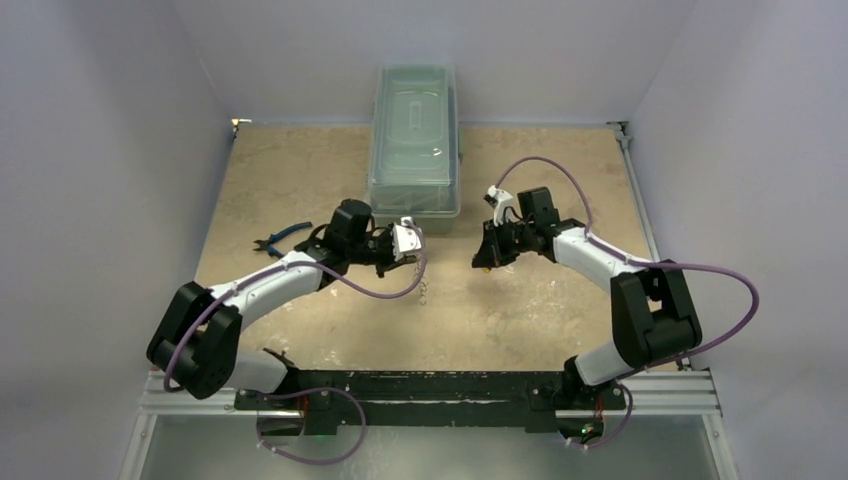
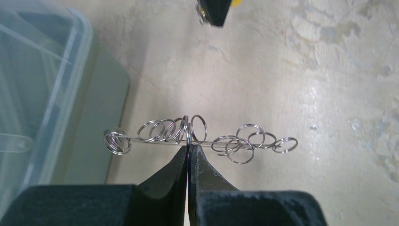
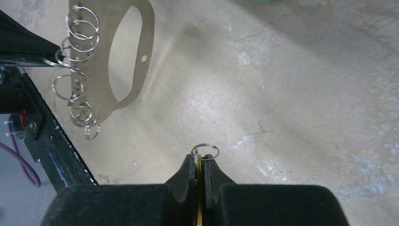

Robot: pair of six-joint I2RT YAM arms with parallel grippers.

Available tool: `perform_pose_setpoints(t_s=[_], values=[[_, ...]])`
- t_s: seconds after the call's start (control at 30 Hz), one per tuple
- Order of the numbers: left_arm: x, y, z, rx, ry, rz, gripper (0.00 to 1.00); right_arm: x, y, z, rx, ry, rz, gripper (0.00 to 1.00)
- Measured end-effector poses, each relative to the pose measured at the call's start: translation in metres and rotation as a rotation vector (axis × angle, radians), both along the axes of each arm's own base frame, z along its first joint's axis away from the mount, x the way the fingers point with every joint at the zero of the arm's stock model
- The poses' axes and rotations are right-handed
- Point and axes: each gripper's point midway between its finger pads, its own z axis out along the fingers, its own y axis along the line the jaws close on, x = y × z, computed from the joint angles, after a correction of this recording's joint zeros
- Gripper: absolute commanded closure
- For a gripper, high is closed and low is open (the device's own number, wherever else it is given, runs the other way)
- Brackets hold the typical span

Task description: Remove the keys from the keyring

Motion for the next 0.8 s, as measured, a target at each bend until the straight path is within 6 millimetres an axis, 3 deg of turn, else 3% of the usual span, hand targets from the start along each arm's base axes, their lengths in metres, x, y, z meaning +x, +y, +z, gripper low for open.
perform_pose_setpoints(t_s=[0.13,0.23,0.37,0.43,0.53,0.63,0.7,0.8], values=[[-0.005,-0.001,-0.030,0.107,0.030,-0.042,1.00,-0.003,-0.002,0.000,0.008,0.020,-0.003,1.00],[-0.004,-0.023,-0.051,0.168,0.006,-0.106,1.00,-0.007,-0.001,-0.001,0.020,0.035,0.003,1.00],[-0.029,-0.038,-0.103,0.288,0.109,-0.171,0.98,-0.011,0.001,0.000,0.034,0.046,0.017,1.00],[-0.029,-0.044,-0.103,0.287,0.128,-0.167,0.86,-0.012,0.000,-0.001,0.031,0.046,0.020,1.00],[-0.022,-0.046,-0.096,0.286,0.128,-0.147,0.54,-0.013,0.000,-0.002,0.027,0.054,0.021,1.00],[-0.024,-0.037,-0.090,0.294,0.150,-0.131,0.40,-0.015,-0.001,-0.003,0.024,0.062,0.016,1.00],[-0.026,-0.030,-0.074,0.279,0.157,-0.115,0.27,-0.017,-0.002,-0.006,0.022,0.080,0.003,1.00],[-0.020,-0.017,-0.051,0.241,0.163,-0.072,0.22,-0.023,-0.008,-0.014,0.010,0.119,-0.037,0.99]])
